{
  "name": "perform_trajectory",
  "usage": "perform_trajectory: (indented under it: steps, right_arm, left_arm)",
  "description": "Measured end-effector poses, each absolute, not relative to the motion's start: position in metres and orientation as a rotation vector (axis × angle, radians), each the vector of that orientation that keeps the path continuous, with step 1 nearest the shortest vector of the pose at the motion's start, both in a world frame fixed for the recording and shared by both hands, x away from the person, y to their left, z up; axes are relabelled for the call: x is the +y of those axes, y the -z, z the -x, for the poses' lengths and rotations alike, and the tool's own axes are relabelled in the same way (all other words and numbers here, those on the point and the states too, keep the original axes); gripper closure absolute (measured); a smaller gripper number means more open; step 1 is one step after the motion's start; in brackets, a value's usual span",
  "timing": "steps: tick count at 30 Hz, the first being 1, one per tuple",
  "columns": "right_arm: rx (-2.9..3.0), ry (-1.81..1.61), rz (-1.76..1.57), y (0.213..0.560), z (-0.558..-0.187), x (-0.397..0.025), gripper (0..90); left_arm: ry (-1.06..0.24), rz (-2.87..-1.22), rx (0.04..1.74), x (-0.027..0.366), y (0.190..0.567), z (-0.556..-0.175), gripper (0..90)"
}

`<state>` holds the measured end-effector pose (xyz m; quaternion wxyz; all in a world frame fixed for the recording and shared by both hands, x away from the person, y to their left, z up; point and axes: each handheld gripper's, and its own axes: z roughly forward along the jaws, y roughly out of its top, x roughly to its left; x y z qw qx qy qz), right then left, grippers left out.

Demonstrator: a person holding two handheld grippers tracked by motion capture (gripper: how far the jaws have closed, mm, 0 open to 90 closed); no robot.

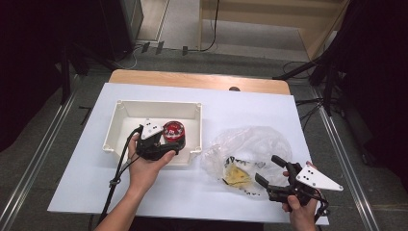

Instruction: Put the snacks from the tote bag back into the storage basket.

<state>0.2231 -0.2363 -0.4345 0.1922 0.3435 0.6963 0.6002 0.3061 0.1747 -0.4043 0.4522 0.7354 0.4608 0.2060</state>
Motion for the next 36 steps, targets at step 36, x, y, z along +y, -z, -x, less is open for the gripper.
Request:
perform_trajectory:
  steps: [36]
  right_arm:
    - [1.960, -1.675, -0.971, 0.436, -0.224, -0.235, 15.2]
  left_arm:
    - [-0.476, -1.851, 1.171, 0.175, 0.439, -0.298, 25.9]
